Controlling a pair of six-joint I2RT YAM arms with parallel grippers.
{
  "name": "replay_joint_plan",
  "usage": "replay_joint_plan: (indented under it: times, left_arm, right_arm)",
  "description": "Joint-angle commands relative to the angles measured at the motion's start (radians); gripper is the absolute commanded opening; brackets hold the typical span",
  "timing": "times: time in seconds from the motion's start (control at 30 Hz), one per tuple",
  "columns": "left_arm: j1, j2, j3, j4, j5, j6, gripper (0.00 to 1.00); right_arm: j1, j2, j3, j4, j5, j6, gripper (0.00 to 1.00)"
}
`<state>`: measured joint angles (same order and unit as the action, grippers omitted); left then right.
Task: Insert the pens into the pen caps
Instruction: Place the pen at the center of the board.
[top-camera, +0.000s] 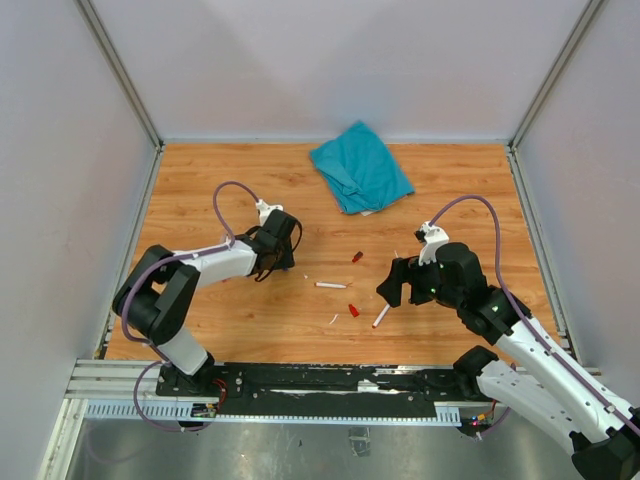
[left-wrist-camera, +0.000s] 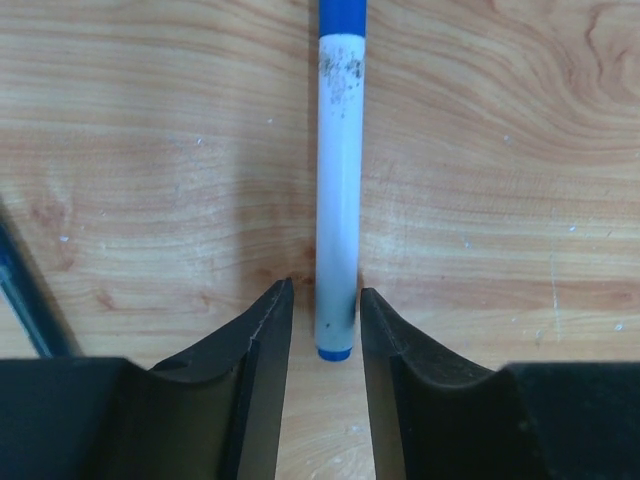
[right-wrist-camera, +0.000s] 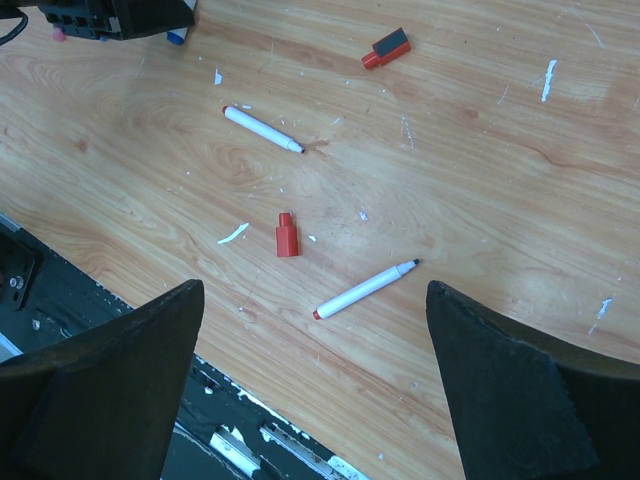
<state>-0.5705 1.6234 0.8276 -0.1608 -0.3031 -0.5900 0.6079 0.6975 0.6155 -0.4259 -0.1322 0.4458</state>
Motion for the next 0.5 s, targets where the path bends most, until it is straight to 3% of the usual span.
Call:
replay_joint_plan:
  times: [0.0,0.13,0.23,0.47]
  left_arm:
    - [0.006,-0.057,0.035,-0.087,0.003,0.02,0.4]
    - [0.006,-0.151,0.036,-0.085,0.012,0.048,0.44]
    - [0.006,-0.221,0.028,-0.084,0.021,0.077,0.53]
    - [0.021,-0.327,0.008,-0.118,0.01,0.096,0.54]
  right_arm:
    - [-0.012,-0.003,-0.001,-0.009,-0.015,0.006,0.92]
    - [-0.012,-0.003,0.002,-0.021,-0.006,0.001,0.92]
    - [-0.011,-0.003,0.004,-0.026,0.002,0.0,0.92]
    - [-0.012,0.009,0.003,-0.023,0.018,0.008,0.92]
